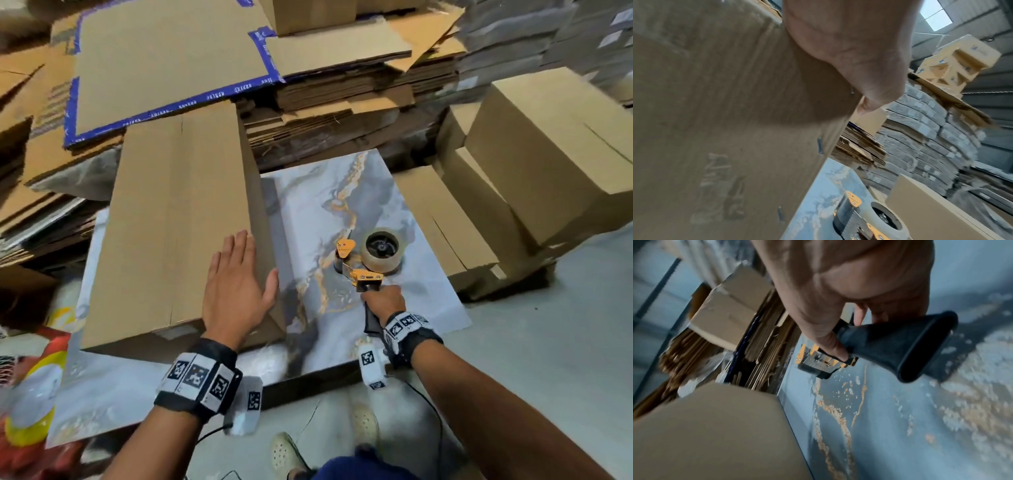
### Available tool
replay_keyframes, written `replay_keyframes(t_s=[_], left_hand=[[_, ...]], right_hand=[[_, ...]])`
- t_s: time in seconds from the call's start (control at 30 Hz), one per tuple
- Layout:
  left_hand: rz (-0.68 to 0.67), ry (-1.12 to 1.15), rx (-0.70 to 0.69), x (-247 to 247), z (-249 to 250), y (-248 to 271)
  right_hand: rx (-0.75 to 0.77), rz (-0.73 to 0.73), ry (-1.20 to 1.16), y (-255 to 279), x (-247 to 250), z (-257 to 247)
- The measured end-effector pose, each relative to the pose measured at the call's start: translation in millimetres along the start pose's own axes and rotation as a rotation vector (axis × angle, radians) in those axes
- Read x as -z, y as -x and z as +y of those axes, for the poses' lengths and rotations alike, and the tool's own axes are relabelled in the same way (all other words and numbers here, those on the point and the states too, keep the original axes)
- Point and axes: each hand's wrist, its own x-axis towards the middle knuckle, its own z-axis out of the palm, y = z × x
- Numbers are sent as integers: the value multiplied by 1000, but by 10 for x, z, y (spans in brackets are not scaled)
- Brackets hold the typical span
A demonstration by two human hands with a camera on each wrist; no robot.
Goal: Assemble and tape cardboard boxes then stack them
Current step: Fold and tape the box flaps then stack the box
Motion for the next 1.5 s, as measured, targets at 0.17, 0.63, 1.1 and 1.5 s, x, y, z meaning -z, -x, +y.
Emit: replay_keyframes(t_s=[0.17,0.63,1.1,1.5], left_hand=[[39,-2,-1,-6,13,42],[98,85,-63,-13,-79,31],[71,1474,461,645,-173,138],[-339,2320,699,739,-618,348]], right_hand=[[-220,-308,-474,-342,-136,244],[-145,-789,-752,241,-195,141],[511,-472,-414,1594,299,-597],[685,-430,-143,2606,-36,-953]])
